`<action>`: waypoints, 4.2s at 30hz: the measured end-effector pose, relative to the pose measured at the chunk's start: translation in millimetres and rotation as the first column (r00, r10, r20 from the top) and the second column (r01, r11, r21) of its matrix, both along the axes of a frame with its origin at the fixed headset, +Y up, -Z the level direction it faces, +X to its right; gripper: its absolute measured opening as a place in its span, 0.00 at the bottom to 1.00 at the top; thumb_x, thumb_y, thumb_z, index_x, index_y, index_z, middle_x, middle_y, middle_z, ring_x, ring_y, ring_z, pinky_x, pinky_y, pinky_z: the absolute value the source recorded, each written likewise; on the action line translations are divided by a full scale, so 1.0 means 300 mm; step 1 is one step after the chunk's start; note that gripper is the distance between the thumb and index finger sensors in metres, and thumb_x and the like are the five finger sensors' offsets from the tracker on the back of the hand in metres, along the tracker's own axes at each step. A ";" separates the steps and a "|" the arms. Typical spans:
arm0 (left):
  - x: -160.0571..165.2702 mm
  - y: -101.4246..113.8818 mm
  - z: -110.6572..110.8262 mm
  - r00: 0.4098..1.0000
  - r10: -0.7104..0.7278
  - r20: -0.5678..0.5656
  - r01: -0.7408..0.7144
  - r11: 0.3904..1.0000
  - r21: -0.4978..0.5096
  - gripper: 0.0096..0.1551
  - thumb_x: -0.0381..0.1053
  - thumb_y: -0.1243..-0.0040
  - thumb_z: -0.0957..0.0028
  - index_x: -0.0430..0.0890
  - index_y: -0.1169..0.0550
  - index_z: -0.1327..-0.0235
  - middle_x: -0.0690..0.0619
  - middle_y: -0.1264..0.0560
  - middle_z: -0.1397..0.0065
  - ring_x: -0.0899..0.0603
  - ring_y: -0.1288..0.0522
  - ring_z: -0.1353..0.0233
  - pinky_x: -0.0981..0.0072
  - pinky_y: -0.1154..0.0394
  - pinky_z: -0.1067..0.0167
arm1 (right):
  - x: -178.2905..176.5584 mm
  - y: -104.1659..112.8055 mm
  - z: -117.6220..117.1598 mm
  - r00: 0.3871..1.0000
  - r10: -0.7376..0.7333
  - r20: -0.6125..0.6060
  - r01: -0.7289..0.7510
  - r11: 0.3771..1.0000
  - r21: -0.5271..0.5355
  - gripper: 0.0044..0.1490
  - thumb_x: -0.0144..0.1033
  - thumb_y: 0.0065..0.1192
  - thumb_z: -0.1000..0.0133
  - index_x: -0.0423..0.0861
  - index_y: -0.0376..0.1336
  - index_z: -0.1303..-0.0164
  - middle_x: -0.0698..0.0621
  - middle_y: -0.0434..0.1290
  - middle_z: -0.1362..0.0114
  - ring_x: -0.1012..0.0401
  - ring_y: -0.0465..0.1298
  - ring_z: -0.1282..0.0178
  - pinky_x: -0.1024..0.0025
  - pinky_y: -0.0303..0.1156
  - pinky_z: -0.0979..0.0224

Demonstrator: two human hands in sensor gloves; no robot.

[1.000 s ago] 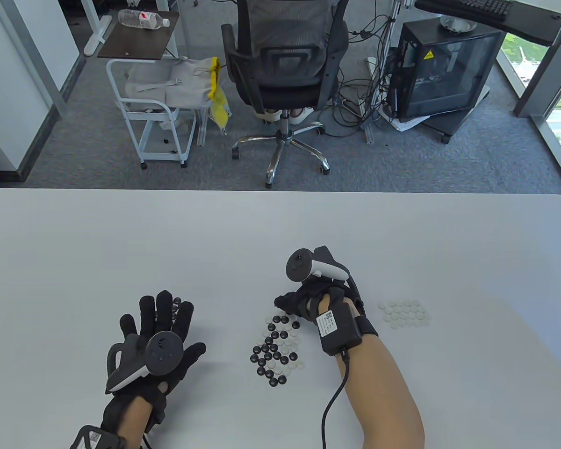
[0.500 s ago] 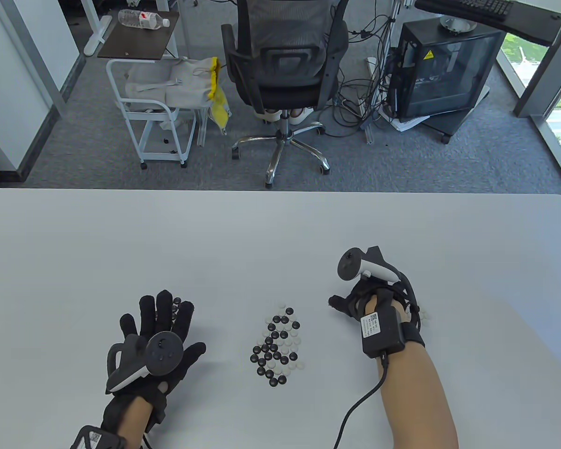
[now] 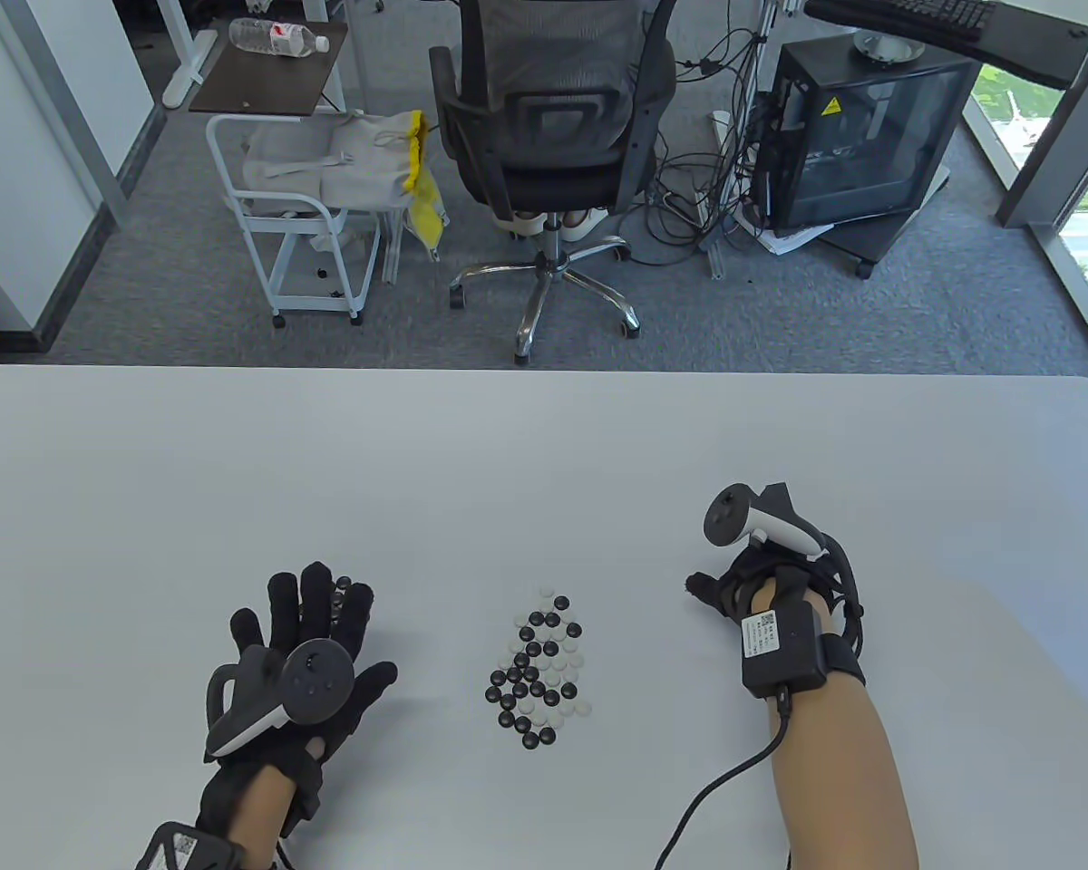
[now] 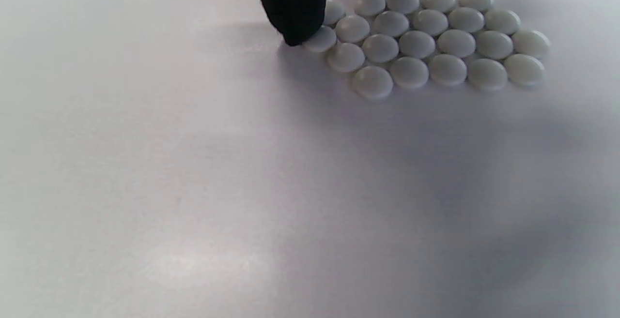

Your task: Go stone sorting task

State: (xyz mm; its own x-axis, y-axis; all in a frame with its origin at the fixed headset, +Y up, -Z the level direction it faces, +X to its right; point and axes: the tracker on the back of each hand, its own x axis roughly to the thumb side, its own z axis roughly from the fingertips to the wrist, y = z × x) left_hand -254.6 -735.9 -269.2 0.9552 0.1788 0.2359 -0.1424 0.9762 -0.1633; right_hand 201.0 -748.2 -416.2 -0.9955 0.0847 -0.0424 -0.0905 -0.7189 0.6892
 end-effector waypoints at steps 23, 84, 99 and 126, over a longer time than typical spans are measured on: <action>-0.010 0.005 0.002 1.000 0.015 0.005 -0.015 1.000 0.012 0.51 0.66 0.56 0.39 0.45 0.58 0.14 0.31 0.76 0.18 0.24 0.79 0.25 0.16 0.74 0.43 | -0.534 -0.023 -0.017 0.890 -0.272 -0.366 0.279 0.960 -0.036 0.45 0.56 0.40 0.38 0.41 0.58 0.16 0.23 0.31 0.16 0.25 0.26 0.23 0.12 0.30 0.33; -0.013 -0.021 -0.019 1.000 -0.001 -0.012 0.001 1.000 -0.007 0.51 0.66 0.56 0.39 0.45 0.58 0.14 0.31 0.76 0.18 0.24 0.80 0.26 0.16 0.74 0.43 | -0.339 0.057 0.265 0.835 -0.231 -0.499 0.223 0.972 -0.076 0.43 0.55 0.42 0.38 0.41 0.65 0.22 0.25 0.35 0.15 0.25 0.28 0.23 0.12 0.32 0.33; -0.010 -0.020 -0.015 1.000 -0.007 -0.005 0.007 1.000 -0.003 0.51 0.66 0.56 0.39 0.45 0.58 0.14 0.31 0.76 0.19 0.24 0.80 0.26 0.16 0.74 0.44 | -0.338 -0.038 0.361 0.815 -0.167 -0.555 0.113 0.985 -0.131 0.44 0.56 0.41 0.38 0.42 0.57 0.16 0.24 0.29 0.16 0.25 0.25 0.24 0.12 0.30 0.34; -0.008 -0.031 -0.020 1.000 -0.014 -0.011 0.014 1.000 -0.022 0.51 0.66 0.56 0.39 0.45 0.59 0.14 0.31 0.77 0.19 0.24 0.80 0.26 0.16 0.74 0.44 | 0.133 -0.065 0.234 0.986 -0.022 -0.164 0.026 1.000 0.017 0.44 0.55 0.41 0.38 0.46 0.48 0.13 0.27 0.20 0.20 0.27 0.20 0.26 0.12 0.26 0.34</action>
State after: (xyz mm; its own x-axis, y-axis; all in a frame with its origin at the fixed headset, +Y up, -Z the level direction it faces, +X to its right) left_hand -257.2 -745.3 -275.1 0.9601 0.1703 0.2218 -0.1305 0.9744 -0.1829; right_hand 240.8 -767.8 -346.0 -0.9866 0.1080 0.1227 0.0048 -0.7310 0.6824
